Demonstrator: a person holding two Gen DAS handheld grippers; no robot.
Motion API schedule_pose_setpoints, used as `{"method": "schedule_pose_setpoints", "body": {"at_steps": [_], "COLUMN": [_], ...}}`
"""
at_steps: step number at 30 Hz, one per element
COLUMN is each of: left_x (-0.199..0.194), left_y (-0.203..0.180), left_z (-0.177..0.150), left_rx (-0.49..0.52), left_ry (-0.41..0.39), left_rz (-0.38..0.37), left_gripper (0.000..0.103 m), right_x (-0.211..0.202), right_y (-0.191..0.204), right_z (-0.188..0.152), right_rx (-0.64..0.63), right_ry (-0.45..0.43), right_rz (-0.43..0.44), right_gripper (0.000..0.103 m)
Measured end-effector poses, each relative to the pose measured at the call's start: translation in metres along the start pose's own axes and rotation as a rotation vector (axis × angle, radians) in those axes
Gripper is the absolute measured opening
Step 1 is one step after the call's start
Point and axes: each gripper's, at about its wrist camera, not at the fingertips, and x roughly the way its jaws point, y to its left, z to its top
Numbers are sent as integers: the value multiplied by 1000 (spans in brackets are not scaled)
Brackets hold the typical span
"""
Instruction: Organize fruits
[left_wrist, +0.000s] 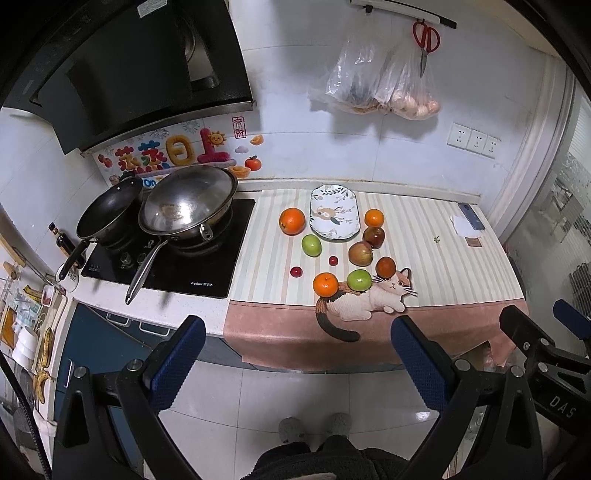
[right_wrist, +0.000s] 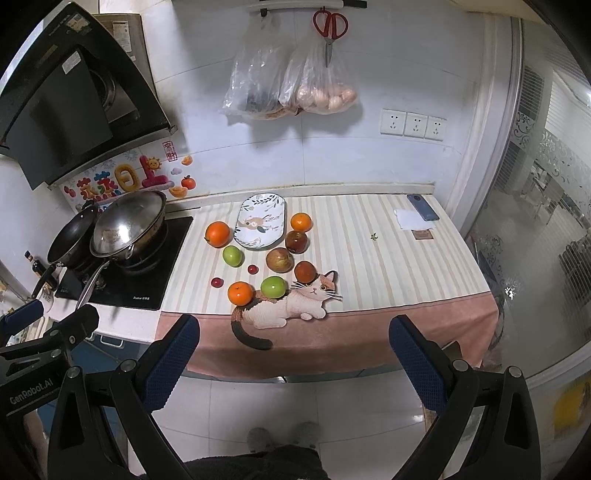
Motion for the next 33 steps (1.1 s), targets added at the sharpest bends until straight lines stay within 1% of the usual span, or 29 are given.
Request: {"method": "schedule_pose_setpoints", "body": {"at_steps": [33], "left_x": [-4], "left_y": [2], "left_z": [-2], "left_rx": [-8], "left_ry": [-8], "left_rz": [-5], "left_gripper": [103], "right_x": [-3], "right_y": [-4], "right_z": [0], "right_rx": [0], "right_ry": [-4], "right_rz": [1], "right_gripper": [103]}}
